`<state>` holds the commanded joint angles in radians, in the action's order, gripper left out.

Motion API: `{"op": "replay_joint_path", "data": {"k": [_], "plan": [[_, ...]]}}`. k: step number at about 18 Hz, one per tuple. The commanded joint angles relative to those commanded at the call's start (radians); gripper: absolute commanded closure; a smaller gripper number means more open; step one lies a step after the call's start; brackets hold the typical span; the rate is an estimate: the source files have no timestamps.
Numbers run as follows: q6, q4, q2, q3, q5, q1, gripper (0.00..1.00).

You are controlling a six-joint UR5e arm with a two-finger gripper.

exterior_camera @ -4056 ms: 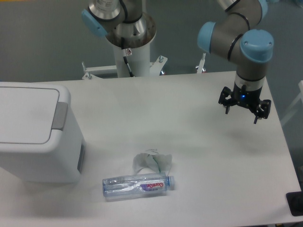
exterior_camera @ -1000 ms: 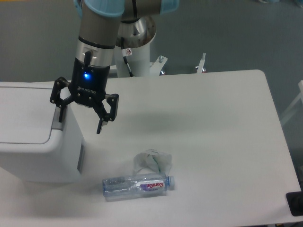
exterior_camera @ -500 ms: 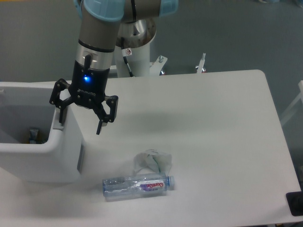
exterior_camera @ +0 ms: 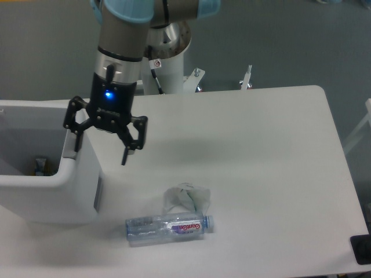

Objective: Open the trash can

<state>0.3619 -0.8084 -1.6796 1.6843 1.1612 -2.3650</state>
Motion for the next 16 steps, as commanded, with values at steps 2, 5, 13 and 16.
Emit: {"op": "replay_joint_path", "data": {"k": [2,5,13,16], "plan": [[0.063,0.002,-0.024,0.006,0.0,-0.081,0.0],[0.184,-0.003,-0.066,0.012,0.003,-0.183,0.0],[0.511,-0.006,-0.143,0.006,0.129,-0.358,0.0],[0.627,-0.009,-0.176,-0.005,0.213,-0.391,0.0]]}}
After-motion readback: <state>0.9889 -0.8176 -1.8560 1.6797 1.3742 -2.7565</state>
